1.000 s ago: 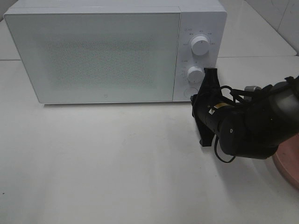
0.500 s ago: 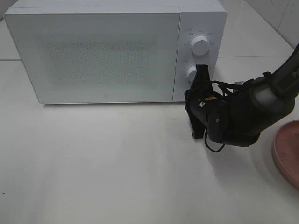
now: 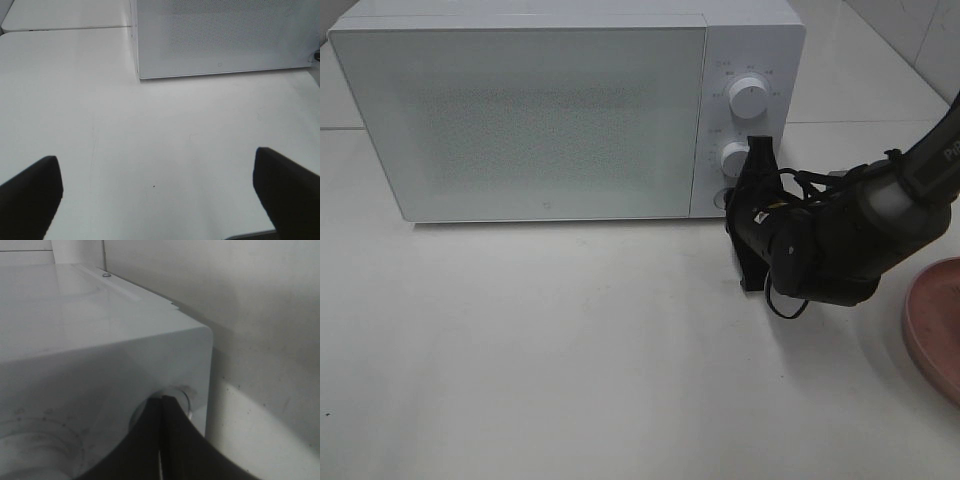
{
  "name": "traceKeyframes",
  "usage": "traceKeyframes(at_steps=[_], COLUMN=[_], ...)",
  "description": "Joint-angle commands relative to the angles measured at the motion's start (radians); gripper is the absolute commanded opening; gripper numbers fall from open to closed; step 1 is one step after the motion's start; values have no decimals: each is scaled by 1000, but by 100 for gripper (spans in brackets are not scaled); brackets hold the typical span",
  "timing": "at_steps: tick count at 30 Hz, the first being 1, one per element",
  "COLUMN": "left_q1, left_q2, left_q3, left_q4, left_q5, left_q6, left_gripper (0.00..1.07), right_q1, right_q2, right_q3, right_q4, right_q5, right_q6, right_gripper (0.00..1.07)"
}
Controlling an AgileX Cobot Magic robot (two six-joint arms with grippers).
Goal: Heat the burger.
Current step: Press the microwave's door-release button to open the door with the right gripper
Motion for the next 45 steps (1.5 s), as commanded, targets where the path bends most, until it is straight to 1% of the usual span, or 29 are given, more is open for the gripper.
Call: traceKeyframes(at_steps=[1,6,9,10,13,20,22,24,35,38,39,42,44,45], left_q1=[-5,-5,-5,-5,-5,-5,-5,-5,-5,-5,-5,-5,-5,-5], left_q2=[-23,-23,-23,-23,-23,-23,-23,-23,-23,-23,-23,-23,-23,-23], left_q3=[3,3,3,3,3,3,3,3,3,3,3,3,3,3], left_q4=[-7,-7,-7,-7,-7,-7,-7,-7,-7,-7,-6,-6,-6,-6], left_q5=[-9,-9,-9,-9,-9,-9,-9,-9,-9,-9,-9,-9,-9,-9], left_q6=[1,1,1,1,1,1,1,1,1,1,1,1,1,1], left_gripper=[98,98,98,98,98,98,98,98,98,98,98,98,98,98], right_q1=[-10,-10,-10,-10,-10,-36,-45,-45,-42,-30,-23,-15,21,21], right_q2=[-2,3,7,12,14,36,38,38,25,5,-9,-13,-23,-23], right_q3=[-31,-55,-67,-71,-83,-141,-176,-183,-178,-152,-126,-111,-69,-69], right_q4=[-15,-23,-6,1,18,39,50,56,56,50,56,56,58,58], right_q5=[-35,-69,-100,-163,-206,-197,-126,-124,-113,-117,-117,-117,-113,-113], right_q6=[-17,-21,-22,-21,-23,-32,-76,-88,-97,-97,-93,-88,-63,-63], right_gripper=[0,0,0,0,0,0,0,0,0,0,0,0,0,0])
